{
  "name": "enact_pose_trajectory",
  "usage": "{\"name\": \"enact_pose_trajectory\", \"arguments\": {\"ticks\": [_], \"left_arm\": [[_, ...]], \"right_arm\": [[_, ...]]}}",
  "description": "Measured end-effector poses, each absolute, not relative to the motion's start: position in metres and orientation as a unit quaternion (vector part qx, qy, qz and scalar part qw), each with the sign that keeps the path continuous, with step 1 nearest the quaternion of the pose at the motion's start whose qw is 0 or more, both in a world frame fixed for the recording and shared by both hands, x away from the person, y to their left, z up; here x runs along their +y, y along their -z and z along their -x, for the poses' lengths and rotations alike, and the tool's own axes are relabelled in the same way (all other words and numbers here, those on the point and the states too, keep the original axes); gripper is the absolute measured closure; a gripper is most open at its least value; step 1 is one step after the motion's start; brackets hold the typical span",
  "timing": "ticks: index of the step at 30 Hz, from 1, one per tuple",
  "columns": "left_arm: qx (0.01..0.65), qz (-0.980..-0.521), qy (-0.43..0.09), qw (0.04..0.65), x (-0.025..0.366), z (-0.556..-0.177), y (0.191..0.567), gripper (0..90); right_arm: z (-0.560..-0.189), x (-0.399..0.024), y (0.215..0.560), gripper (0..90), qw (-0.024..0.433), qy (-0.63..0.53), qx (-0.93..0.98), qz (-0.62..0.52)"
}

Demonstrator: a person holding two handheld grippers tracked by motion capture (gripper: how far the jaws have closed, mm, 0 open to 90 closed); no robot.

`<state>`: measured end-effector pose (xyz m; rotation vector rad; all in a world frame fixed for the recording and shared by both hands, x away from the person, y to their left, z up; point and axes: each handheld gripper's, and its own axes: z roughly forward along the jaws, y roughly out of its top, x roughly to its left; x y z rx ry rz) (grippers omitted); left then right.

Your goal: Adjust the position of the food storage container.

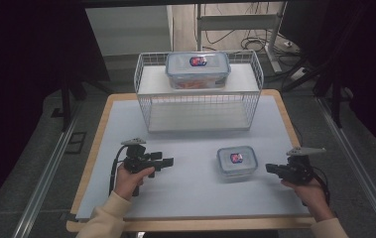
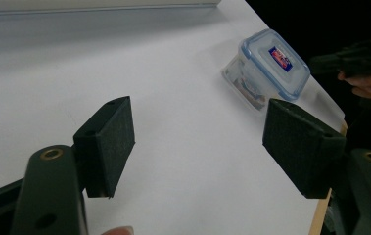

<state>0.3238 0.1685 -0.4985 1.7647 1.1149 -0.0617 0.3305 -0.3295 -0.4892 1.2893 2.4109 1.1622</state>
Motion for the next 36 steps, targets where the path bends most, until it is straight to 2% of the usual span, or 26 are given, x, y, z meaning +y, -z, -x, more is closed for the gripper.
{"name": "enact_pose_trajectory", "arguments": {"ticks": [7,18,36], "left_arm": [[0.463,-0.732,0.024,0.498,0.169,-0.324,0.500,27.3],[0.467,-0.729,0.024,0.501,0.171,-0.324,0.500,27.3],[0.473,-0.725,0.020,0.500,0.178,-0.325,0.501,27.3]], "right_arm": [[-0.356,-0.311,0.506,89.6,0.075,-0.363,0.821,-0.434],[-0.357,-0.288,0.505,89.6,0.068,-0.364,0.831,-0.415],[-0.364,-0.223,0.510,89.6,0.052,-0.374,0.846,-0.376]]}}
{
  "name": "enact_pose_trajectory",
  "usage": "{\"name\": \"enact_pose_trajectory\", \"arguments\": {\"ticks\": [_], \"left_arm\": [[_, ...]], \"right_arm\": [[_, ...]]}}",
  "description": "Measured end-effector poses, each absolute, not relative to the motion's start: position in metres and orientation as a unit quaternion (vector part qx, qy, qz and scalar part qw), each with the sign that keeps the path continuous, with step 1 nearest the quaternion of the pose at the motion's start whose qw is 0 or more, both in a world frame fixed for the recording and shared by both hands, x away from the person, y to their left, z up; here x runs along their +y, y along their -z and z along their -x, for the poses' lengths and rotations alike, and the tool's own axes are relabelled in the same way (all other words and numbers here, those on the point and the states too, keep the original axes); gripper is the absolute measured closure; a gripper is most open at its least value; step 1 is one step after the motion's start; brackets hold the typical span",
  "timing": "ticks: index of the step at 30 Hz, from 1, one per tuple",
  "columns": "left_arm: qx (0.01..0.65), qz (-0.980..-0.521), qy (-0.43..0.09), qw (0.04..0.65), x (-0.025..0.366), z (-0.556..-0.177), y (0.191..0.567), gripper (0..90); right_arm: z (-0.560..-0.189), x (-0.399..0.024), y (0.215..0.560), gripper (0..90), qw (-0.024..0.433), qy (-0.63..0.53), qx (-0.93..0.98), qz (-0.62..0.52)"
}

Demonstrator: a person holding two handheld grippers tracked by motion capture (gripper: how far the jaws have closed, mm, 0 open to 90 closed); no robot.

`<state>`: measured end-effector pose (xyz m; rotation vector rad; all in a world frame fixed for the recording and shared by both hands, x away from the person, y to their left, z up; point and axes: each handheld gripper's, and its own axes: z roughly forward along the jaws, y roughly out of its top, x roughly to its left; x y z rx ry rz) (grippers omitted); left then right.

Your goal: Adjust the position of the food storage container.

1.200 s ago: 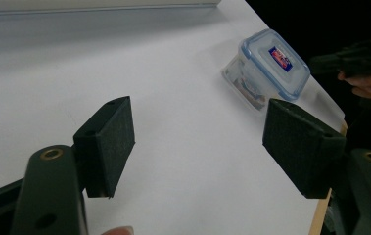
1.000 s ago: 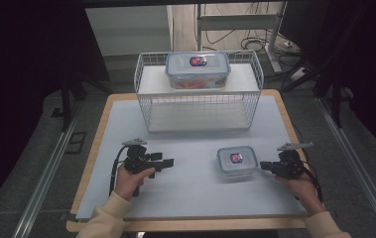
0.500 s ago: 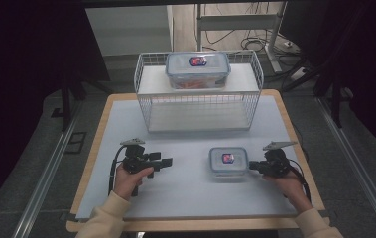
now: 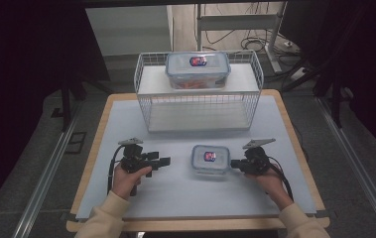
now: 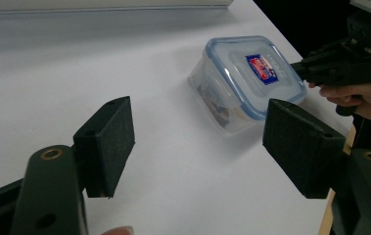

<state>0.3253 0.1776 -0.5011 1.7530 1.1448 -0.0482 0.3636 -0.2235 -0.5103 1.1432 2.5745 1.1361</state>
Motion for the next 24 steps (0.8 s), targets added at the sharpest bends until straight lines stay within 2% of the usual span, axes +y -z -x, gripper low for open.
{"name": "enact_pose_trajectory", "arguments": {"ticks": [15,24], "left_arm": [[0.475,-0.726,0.020,0.497,0.178,-0.323,0.503,27.3],[0.480,-0.722,0.015,0.498,0.178,-0.323,0.502,27.2]], "right_arm": [[-0.381,-0.198,0.516,89.6,0.050,-0.383,0.841,-0.378],[-0.377,-0.211,0.507,89.5,0.053,-0.402,0.829,-0.386]]}}
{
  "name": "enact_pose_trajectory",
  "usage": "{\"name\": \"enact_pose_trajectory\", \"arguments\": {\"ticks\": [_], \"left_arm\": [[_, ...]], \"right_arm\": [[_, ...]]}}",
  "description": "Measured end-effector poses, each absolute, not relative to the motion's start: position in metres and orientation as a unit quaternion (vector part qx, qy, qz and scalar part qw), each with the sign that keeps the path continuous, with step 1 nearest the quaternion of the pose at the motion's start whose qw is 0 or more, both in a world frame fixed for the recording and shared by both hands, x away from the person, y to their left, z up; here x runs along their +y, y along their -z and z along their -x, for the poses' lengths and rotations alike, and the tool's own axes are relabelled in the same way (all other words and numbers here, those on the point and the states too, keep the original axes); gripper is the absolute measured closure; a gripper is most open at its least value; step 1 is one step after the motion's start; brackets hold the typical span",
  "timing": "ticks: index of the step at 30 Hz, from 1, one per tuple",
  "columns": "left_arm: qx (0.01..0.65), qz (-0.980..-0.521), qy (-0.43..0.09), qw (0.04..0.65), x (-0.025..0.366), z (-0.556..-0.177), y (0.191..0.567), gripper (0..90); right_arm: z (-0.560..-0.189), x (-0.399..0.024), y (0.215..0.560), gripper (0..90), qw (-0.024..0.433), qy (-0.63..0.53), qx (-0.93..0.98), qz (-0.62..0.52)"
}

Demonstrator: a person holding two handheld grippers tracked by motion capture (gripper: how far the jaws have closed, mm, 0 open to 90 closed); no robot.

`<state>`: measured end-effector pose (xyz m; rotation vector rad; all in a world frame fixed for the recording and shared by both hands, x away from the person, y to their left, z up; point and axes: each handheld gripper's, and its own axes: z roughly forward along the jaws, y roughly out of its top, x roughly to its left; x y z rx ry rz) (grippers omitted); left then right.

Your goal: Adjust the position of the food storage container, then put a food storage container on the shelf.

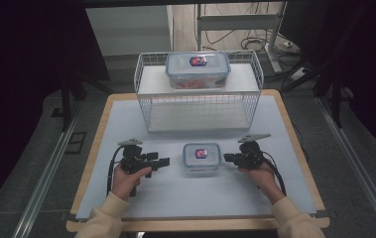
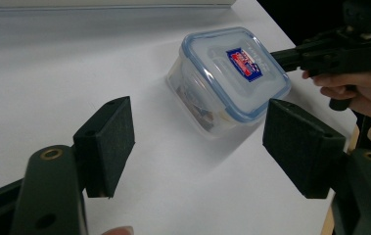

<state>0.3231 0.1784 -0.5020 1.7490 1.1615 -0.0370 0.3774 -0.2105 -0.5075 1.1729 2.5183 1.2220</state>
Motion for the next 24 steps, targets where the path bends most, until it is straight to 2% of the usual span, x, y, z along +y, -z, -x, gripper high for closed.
{"name": "enact_pose_trajectory", "arguments": {"ticks": [6,12,16,20,23,24], "left_arm": [[0.482,-0.723,0.011,0.494,0.177,-0.323,0.502,27.0],[0.487,-0.722,0.012,0.492,0.175,-0.323,0.501,25.2],[0.496,-0.719,0.005,0.486,0.175,-0.324,0.501,21.5],[0.505,-0.716,0.007,0.482,0.172,-0.327,0.502,16.8],[0.509,-0.710,0.020,0.486,0.165,-0.333,0.503,15.3],[0.507,-0.711,0.025,0.486,0.162,-0.335,0.503,14.9]], "right_arm": [[-0.374,-0.222,0.500,89.4,0.056,-0.412,0.821,-0.391],[-0.374,-0.226,0.497,83.8,0.043,-0.427,0.814,-0.392],[-0.375,-0.229,0.494,72.3,0.033,-0.436,0.810,-0.391],[-0.377,-0.229,0.493,50.3,0.023,-0.440,0.801,-0.406],[-0.379,-0.229,0.494,40.5,0.006,-0.443,0.793,-0.418],[-0.379,-0.229,0.493,39.8,0.003,-0.443,0.791,-0.422]]}}
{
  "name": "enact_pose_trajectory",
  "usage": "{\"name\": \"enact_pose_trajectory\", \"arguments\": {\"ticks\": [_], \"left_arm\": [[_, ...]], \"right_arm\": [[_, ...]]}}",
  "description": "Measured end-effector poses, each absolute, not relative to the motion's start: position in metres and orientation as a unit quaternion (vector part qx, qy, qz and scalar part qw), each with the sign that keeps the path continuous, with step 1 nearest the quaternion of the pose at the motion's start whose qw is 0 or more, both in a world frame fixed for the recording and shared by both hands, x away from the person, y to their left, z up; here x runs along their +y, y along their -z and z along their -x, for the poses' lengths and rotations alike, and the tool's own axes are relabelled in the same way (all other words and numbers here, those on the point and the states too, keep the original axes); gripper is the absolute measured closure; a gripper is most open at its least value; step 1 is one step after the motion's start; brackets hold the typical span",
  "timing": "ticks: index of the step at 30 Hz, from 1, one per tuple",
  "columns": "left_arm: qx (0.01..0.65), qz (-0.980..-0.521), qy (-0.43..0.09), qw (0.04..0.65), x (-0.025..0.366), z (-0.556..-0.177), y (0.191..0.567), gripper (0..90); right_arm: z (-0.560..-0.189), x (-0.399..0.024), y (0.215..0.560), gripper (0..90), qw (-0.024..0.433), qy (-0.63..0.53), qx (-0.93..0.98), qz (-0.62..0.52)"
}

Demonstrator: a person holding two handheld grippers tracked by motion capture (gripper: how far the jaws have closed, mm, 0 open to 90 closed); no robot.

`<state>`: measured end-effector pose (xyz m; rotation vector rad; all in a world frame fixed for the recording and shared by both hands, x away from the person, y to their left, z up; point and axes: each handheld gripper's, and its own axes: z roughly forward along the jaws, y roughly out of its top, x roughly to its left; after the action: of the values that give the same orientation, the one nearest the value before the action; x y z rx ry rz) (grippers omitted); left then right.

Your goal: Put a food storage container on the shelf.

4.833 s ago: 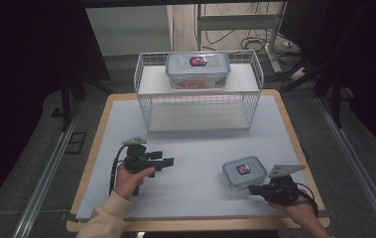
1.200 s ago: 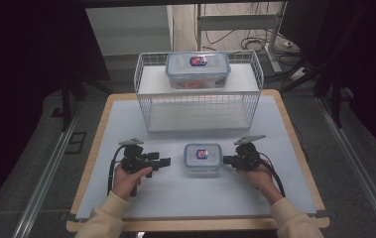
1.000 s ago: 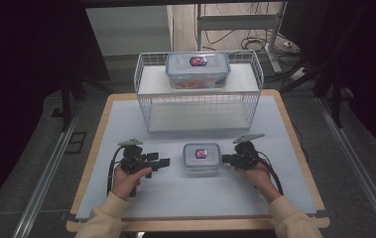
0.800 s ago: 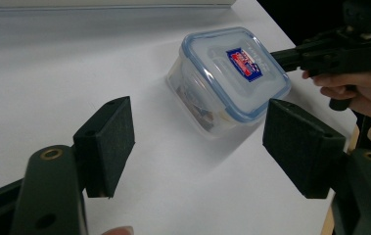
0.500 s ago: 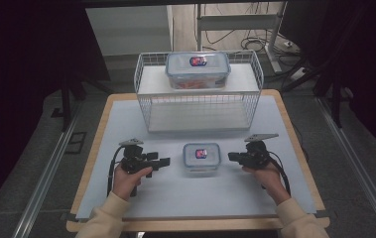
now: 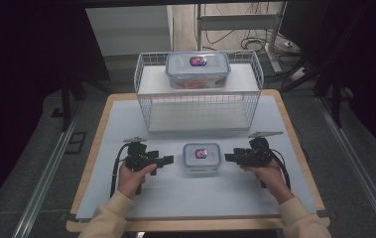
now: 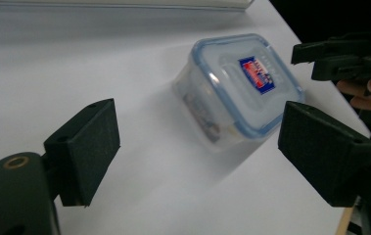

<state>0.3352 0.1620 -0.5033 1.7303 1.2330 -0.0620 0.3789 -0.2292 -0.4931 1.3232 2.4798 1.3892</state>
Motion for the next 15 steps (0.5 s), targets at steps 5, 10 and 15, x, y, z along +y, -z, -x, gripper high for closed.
{"name": "enact_pose_trajectory", "arguments": {"ticks": [5,10,15], "left_arm": [[0.506,-0.711,0.052,0.486,0.148,-0.345,0.508,14.8],[0.497,-0.722,0.060,0.478,0.133,-0.352,0.509,14.3],[0.495,-0.727,0.088,0.468,0.120,-0.357,0.516,14.5]], "right_arm": [[-0.378,-0.232,0.489,34.4,-0.011,-0.460,0.773,-0.436],[-0.377,-0.234,0.487,31.9,-0.018,-0.470,0.762,-0.445],[-0.379,-0.228,0.490,30.4,-0.028,-0.468,0.762,-0.447]]}}
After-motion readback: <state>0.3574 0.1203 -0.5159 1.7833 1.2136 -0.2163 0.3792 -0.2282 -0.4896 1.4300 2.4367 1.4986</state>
